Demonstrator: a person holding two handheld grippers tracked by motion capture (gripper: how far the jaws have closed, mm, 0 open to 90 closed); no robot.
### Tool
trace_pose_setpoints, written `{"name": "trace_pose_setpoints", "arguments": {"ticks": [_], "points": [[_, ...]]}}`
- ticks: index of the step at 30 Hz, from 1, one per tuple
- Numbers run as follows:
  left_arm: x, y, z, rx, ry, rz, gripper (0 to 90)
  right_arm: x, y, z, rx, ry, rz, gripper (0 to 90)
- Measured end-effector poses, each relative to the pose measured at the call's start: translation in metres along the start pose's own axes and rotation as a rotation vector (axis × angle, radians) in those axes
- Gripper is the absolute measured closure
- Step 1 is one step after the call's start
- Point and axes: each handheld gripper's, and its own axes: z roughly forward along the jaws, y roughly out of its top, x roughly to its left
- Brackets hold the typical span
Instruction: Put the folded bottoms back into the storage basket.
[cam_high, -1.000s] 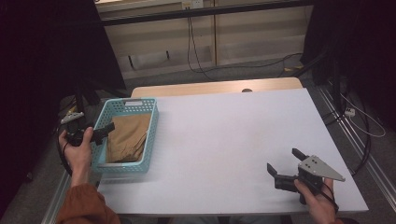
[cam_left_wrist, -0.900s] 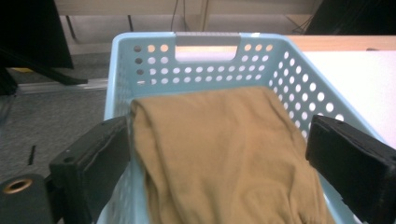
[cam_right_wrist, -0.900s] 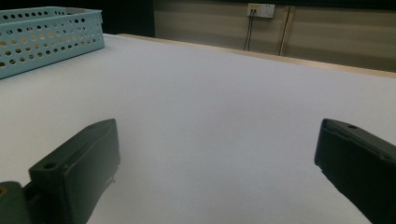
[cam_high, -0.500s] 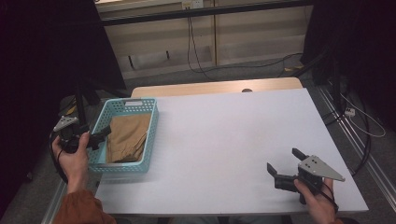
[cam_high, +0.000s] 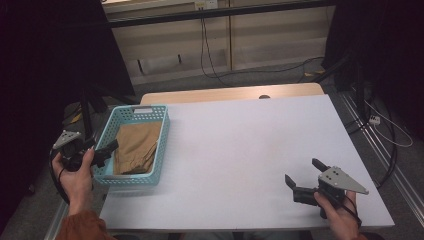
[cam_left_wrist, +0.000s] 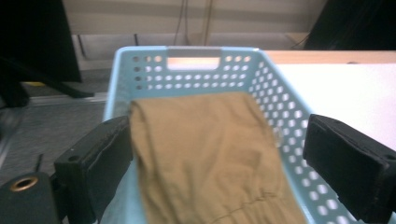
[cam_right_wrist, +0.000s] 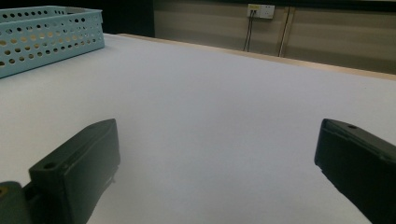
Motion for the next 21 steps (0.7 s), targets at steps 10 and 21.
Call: {"name": "trace_pose_setpoints", "arguments": {"ticks": [10, 21], "points": [[-0.015, -0.006, -0.016, -0.049, -0.021, 0.022, 7.9, 0.000, 0.000, -0.001, -0.001, -0.002, 0.001, 0.0], [-0.030, -0.010, -0.033, -0.064, -0.067, -0.003, 6.3, 0.002, 0.001, -0.001, -0.009, 0.004, 0.002, 0.0]]}}
